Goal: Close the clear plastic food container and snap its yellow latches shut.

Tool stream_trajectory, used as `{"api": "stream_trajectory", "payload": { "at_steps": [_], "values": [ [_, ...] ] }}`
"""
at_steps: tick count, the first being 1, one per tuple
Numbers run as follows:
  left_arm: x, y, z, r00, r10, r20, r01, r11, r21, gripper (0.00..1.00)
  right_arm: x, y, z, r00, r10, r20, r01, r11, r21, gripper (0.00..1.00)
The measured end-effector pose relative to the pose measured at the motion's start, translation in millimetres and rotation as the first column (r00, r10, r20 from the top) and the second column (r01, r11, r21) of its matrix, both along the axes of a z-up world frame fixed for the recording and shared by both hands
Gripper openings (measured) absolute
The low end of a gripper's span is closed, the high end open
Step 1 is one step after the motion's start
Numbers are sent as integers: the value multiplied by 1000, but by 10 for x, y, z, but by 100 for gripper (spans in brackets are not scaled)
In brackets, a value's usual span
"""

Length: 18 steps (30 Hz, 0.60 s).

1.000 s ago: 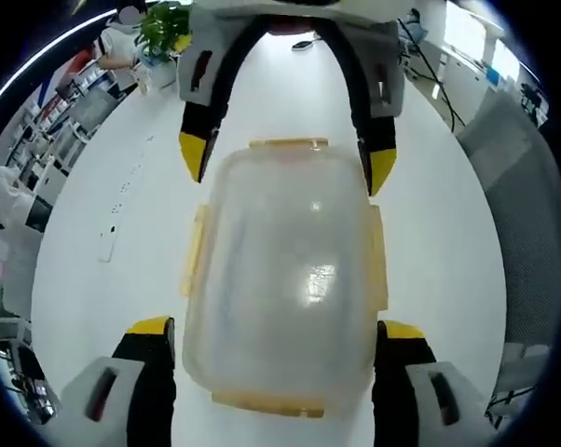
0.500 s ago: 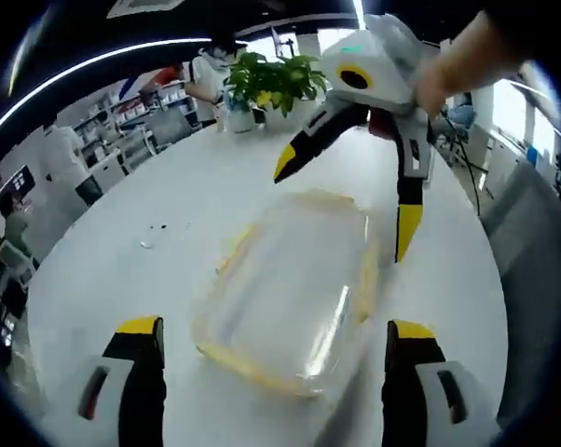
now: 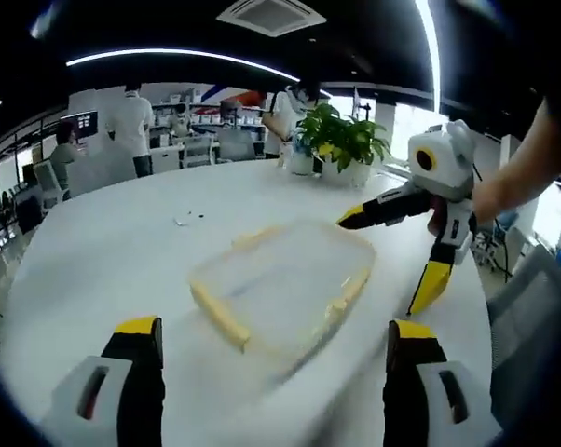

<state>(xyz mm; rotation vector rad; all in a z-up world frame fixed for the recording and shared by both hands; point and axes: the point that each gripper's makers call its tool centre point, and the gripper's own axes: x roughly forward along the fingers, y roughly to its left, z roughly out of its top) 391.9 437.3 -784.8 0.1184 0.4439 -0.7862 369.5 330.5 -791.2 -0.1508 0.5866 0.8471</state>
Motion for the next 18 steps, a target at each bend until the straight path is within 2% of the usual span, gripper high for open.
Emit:
{"api": "stream_trajectory", "payload": {
  "at_steps": [4,6,9,10,11,18],
  "values": [
    [-79,12,-108,1000,5,-30,-5,1000,-4,98,-47,14,-52,1000,-2,25,3,1000,-7,100],
    [-101,32,-132,999,6,-37,-6,1000,-3,98,-36,-7,-37,999,-25,23,25,1000,12,100],
    [-111,63,-118,999,17,-41,-17,1000,-5,98,-27,-56,-11,998,-49,29,49,999,11,100],
    [-113,74,-108,999,19,-42,-20,1000,-9,98,-6,-103,33,996,-64,59,64,998,-2,100],
    [-117,87,-88,999,23,-45,-24,1000,-17,97,-4,-126,53,996,-69,64,69,998,-1,100],
    [-141,162,-20,998,51,-41,-52,998,-23,96,4,-361,146,988,-138,62,137,990,19,100]
  ]
}}
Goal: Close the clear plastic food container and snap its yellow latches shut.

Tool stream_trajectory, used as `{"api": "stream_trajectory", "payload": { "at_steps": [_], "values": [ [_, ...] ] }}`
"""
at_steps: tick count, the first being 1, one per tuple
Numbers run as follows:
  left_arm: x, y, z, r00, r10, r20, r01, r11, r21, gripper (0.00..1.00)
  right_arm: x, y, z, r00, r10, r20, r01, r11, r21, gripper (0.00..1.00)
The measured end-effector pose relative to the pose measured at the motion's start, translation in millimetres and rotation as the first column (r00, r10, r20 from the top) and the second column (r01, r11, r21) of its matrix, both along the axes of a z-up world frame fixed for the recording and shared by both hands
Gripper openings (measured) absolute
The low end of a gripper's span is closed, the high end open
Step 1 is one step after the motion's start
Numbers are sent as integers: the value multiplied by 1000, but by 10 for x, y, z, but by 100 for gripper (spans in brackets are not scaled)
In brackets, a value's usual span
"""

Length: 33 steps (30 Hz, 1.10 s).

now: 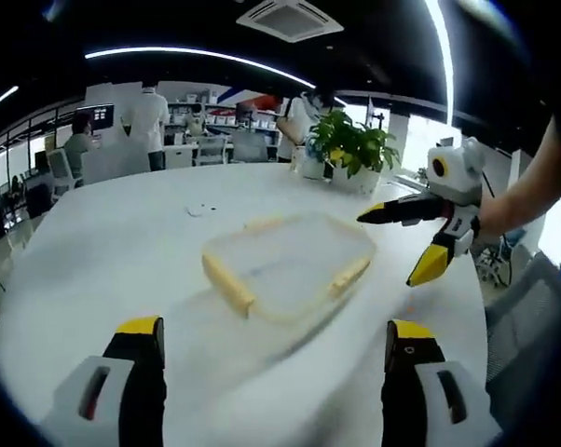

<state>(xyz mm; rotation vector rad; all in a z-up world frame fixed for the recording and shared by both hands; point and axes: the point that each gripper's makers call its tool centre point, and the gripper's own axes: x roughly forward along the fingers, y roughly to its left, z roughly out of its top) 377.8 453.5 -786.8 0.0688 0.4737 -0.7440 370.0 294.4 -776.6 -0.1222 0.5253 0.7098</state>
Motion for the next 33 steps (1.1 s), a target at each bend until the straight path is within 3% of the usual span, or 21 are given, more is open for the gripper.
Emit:
{"api": "stream_trajectory", "payload": {
  "at_steps": [15,25,33],
  "values": [
    [-88,235,14,998,57,-16,-58,998,-17,94,-96,-371,130,991,-127,-29,129,989,66,100],
    [-181,410,91,995,94,-16,-95,995,-22,93,-223,-433,168,992,-125,-28,127,989,72,99],
    [-274,523,144,990,138,-26,-139,990,-38,92,-372,-438,253,987,-153,-45,157,980,122,98]
  ]
}}
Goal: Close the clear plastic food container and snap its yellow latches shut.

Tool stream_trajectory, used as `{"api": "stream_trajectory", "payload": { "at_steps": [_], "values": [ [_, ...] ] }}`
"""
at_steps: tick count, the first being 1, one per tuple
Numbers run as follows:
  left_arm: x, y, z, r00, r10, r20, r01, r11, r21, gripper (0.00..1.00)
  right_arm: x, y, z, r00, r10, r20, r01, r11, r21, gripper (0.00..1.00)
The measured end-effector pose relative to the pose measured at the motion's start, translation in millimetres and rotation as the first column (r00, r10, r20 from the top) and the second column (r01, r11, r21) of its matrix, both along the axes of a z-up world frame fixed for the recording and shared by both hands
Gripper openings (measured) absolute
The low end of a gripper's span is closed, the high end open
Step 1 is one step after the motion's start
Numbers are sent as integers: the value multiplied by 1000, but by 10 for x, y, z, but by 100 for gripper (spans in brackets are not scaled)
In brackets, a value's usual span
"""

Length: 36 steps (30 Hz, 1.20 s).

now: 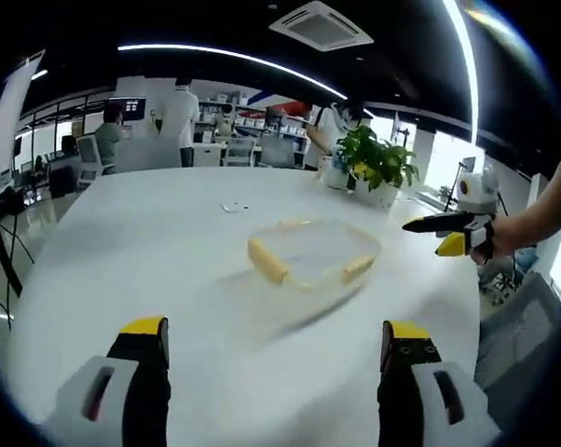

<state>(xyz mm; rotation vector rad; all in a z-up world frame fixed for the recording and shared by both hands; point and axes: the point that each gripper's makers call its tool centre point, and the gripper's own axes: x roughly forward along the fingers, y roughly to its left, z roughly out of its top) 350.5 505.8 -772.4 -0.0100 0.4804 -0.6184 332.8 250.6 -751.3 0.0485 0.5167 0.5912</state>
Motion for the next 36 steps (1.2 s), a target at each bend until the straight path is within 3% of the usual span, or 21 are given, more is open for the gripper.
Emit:
{"api": "stream_trajectory", "payload": {
  "at_steps": [20,36],
  "values": [
    [-470,253,91,997,64,-39,-66,997,-40,89,-294,-275,102,999,-40,-20,41,999,24,94],
    [-893,298,90,990,123,-64,-127,990,-55,88,-747,-419,212,996,-86,-36,88,993,76,91]
  ]
}}
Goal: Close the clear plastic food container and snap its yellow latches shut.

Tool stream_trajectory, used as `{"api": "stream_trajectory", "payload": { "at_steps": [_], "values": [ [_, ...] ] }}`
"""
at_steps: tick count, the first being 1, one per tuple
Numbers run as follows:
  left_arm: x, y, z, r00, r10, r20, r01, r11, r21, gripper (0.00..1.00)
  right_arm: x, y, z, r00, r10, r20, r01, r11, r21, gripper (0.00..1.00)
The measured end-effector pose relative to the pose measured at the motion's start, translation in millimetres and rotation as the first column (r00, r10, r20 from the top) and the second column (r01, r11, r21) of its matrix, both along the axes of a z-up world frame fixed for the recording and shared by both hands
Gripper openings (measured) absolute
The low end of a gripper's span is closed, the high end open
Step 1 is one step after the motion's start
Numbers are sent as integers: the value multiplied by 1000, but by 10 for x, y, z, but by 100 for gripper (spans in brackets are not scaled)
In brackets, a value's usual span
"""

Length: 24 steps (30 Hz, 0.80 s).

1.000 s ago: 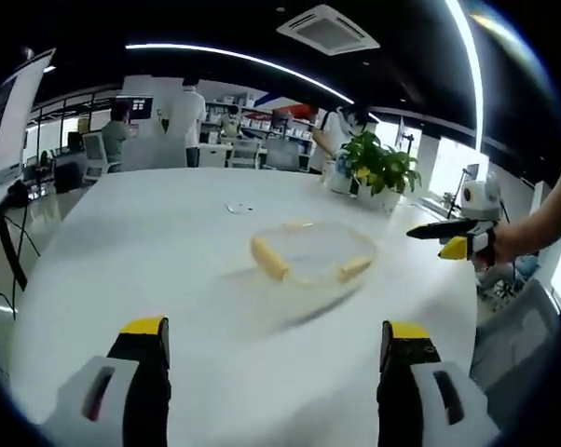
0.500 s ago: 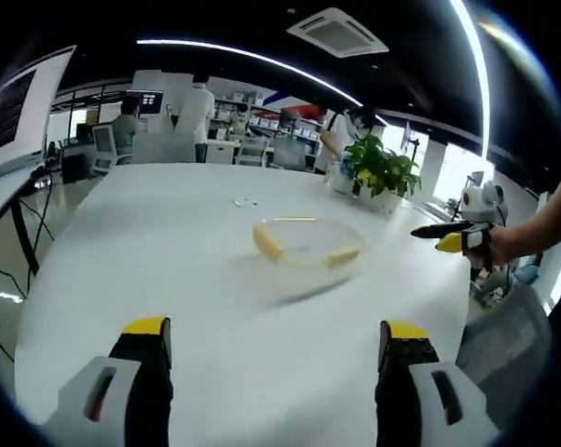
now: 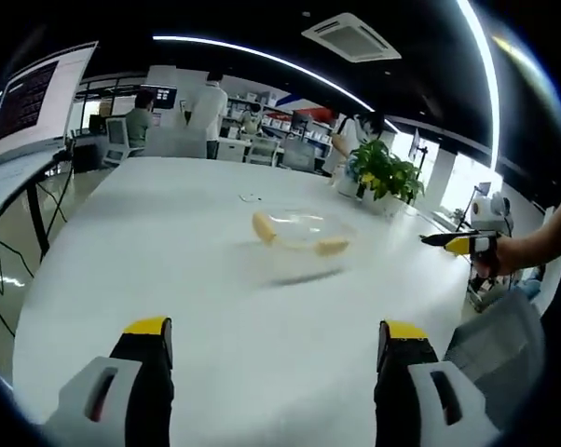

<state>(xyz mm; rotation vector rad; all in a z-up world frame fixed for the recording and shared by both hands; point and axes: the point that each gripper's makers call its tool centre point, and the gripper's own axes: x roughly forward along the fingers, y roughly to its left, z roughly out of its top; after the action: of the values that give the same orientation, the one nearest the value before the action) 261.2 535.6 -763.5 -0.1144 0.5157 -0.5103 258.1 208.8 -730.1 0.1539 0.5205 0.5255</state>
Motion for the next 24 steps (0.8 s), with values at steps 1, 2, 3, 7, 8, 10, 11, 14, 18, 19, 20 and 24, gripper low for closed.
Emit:
{"api": "stream_trajectory", "payload": {
  "at_steps": [1,2,3,7,8,10,11,14,18,19,20,24],
  "values": [
    [-35,4,18,1000,11,2,-11,1000,-11,87,-43,-12,2,1000,-5,0,5,1000,7,91],
    [-60,-2,37,1000,18,2,-18,1000,-18,87,-73,-16,2,1000,-6,-1,6,1000,9,91],
    [-99,-7,47,1000,24,-3,-24,999,-22,87,-120,-19,11,1000,-12,0,12,1000,17,91],
    [-204,-32,92,999,41,4,-41,998,-41,86,-243,-37,0,1000,-24,-6,24,999,37,91],
    [-244,-62,118,999,40,8,-39,998,-54,87,-281,-38,-11,1000,-22,-8,23,999,37,92],
    [-296,-88,110,999,41,3,-41,997,-69,87,-343,-35,-49,999,-22,-29,23,999,46,92],
    [-314,-95,89,999,41,-1,-41,997,-62,87,-360,-32,-52,999,-20,-27,21,998,51,92],
    [-366,-115,50,999,38,-6,-38,998,-55,87,-408,-25,-42,1000,-18,-17,19,998,61,92],
    [-417,-151,75,998,56,-11,-57,995,-78,86,-489,53,-15,999,37,25,-38,999,20,96],
    [-430,-166,79,998,62,-12,-63,994,-84,86,-517,97,-10,999,48,25,-49,998,33,96],
    [-441,-179,76,998,65,-14,-66,994,-88,86,-536,126,-9,998,55,24,-56,998,42,96],
    [-494,-260,35,998,58,-24,-60,994,-93,86,-636,274,-69,993,111,25,-112,994,7,97]
  ]
}}
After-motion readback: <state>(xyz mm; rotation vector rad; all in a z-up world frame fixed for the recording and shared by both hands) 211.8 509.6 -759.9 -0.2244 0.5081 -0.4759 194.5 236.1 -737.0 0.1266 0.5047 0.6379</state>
